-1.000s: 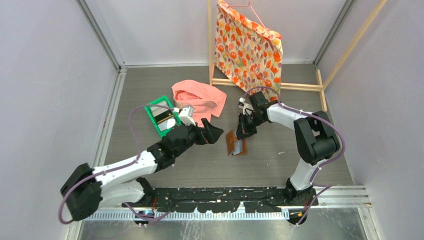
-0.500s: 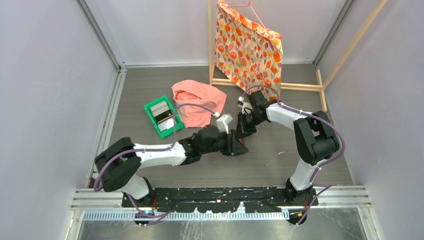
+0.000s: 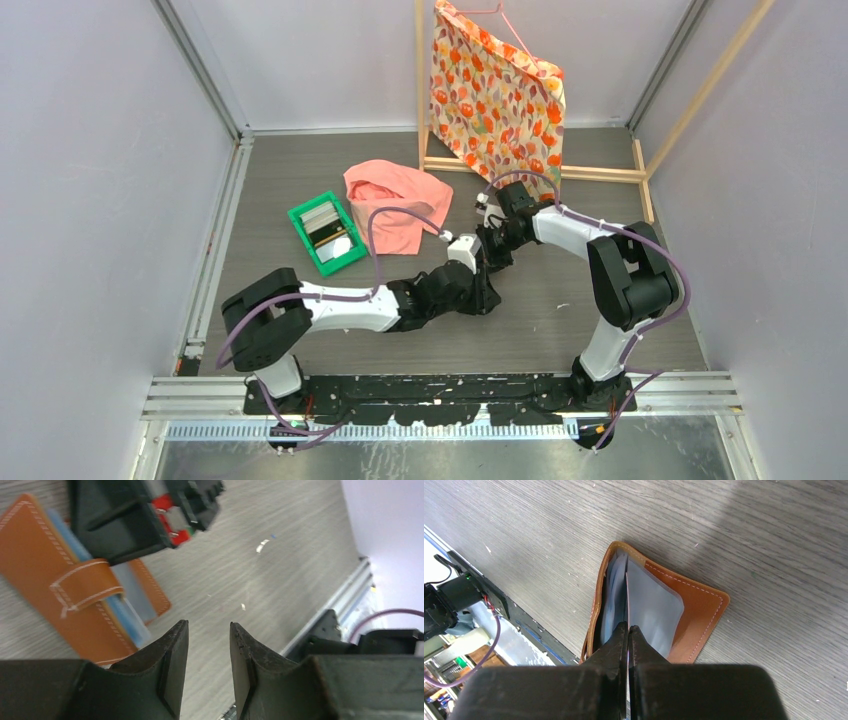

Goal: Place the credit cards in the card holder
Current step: Insert the credit card into the card holder.

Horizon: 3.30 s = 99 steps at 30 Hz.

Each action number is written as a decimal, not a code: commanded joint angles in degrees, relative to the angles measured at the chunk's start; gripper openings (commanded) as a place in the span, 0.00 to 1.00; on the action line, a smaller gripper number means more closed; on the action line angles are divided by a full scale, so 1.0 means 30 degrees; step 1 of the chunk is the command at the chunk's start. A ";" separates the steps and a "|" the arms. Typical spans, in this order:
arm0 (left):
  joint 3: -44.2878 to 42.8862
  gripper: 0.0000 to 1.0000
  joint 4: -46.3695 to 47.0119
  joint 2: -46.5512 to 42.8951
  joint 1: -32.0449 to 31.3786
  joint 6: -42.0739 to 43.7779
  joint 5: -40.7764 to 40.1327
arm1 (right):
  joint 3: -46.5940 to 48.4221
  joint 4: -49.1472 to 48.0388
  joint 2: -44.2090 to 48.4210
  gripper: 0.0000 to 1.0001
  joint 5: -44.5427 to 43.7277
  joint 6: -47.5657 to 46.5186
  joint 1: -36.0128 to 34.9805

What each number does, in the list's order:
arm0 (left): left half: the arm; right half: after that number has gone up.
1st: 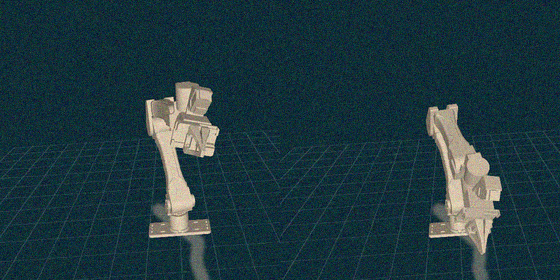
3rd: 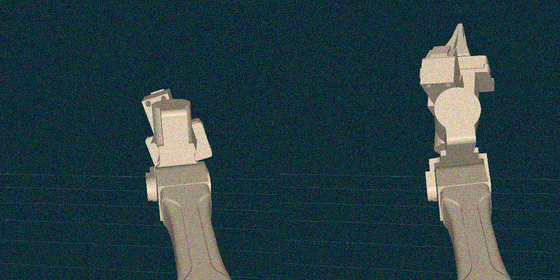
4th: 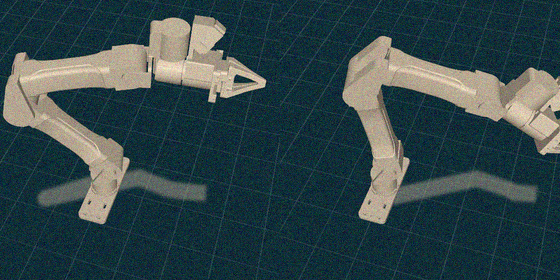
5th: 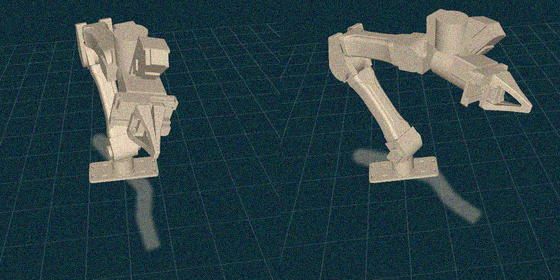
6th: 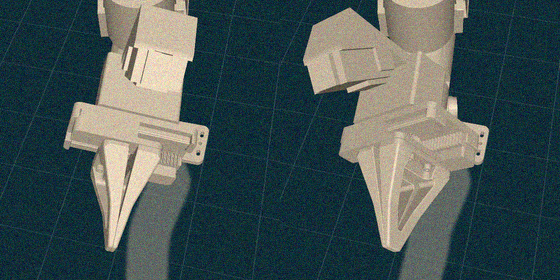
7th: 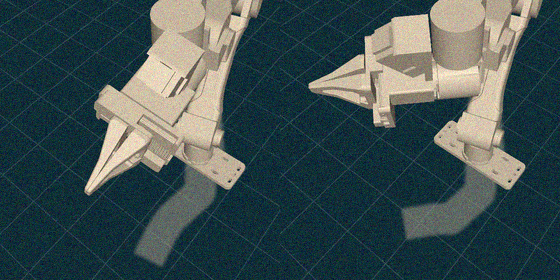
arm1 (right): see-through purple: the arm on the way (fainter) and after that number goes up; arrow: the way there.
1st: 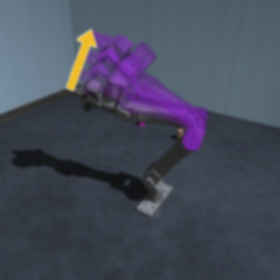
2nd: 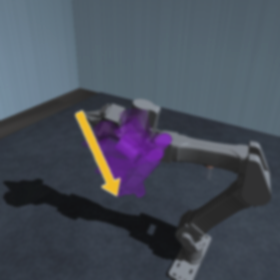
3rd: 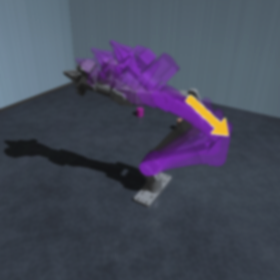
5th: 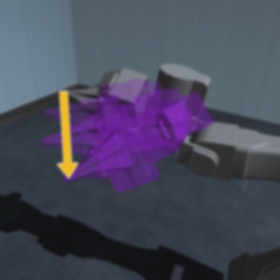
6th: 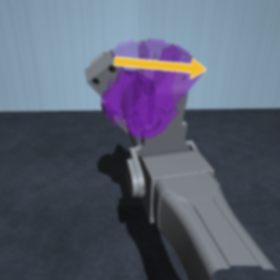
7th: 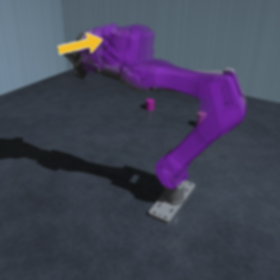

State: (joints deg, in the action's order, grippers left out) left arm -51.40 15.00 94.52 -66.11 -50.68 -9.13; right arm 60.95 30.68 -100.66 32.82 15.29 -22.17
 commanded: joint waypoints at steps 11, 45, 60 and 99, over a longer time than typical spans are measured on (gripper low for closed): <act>0.1318 0.38 -0.1688 -0.1107 0.1074 0.0191 -0.3996 | 0.0631 -0.0089 0.0122 0.01 -0.0274 -0.0116 -0.0090; 0.3514 0.27 -0.2554 -0.0262 0.3505 0.0147 -0.2769 | -0.0746 -0.4385 -0.0221 0.01 0.0914 0.2341 0.1342; 0.4758 0.26 -0.1571 -0.0879 0.3771 -0.0657 -0.2427 | -0.2498 -0.6534 -0.0275 0.01 0.0250 0.3794 0.1352; 0.7462 0.34 0.2649 -0.0734 0.5298 -0.2449 0.0871 | -0.4380 -1.1252 -0.0803 0.01 0.3240 0.5769 0.0091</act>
State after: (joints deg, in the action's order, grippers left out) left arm -31.18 26.83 91.50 -50.83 -58.35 -7.94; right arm 46.41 -1.98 -101.56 42.30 31.99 -20.36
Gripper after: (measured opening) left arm 0.319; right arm 0.023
